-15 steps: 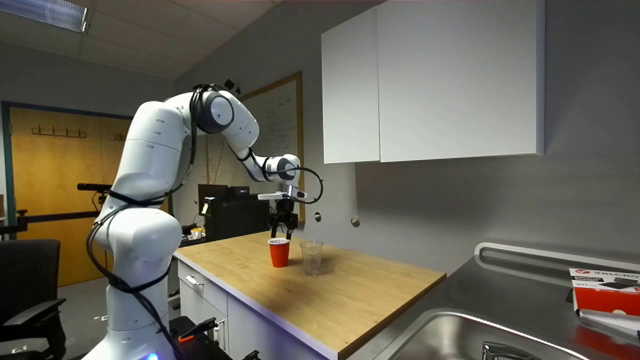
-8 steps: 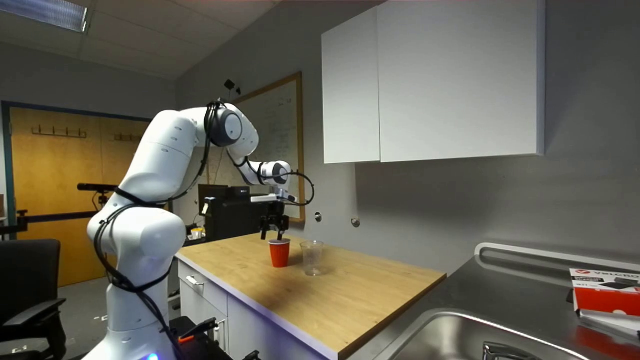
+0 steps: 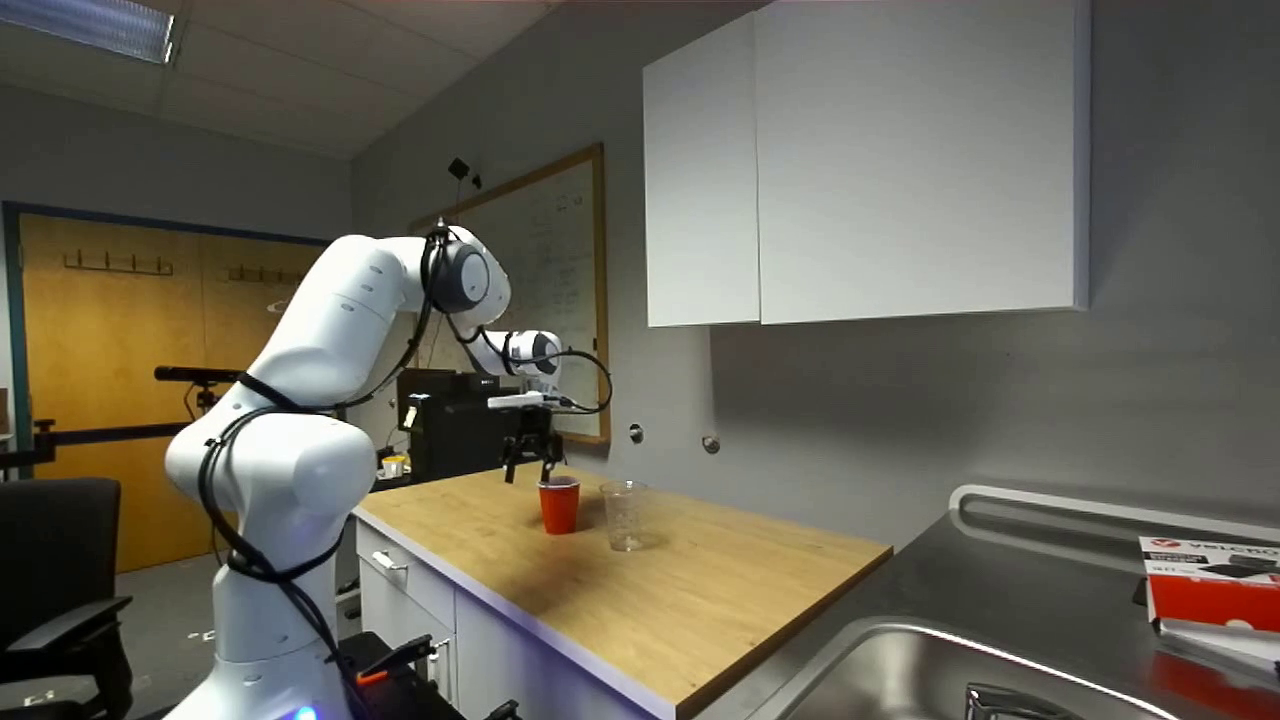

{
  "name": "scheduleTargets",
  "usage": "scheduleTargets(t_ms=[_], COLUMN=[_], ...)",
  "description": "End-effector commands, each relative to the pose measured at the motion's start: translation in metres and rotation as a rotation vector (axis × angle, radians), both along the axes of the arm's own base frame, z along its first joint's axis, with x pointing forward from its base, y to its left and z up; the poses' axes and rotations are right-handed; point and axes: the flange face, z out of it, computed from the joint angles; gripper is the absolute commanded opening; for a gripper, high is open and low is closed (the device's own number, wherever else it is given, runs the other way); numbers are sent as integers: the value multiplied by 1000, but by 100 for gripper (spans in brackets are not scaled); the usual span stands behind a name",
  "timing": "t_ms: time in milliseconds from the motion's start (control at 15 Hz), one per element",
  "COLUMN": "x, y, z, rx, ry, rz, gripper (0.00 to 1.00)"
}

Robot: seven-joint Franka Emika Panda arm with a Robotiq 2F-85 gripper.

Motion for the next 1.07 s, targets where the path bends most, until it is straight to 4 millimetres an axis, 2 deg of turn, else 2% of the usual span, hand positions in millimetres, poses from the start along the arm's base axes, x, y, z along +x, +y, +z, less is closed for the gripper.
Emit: scheduleTargets(t_ms=[0,400,800,867,933,1000], x=[10,21,29,29,30,30], y=[9,-2,-29,-32,-35,-37], z=[1,-3,-17,-19,-21,-22], rx=[17,71,132,137,140,142], ry=[45,132,229,241,250,259], rz=[120,335,383,389,394,392], gripper=[100,100,100,97,76,72])
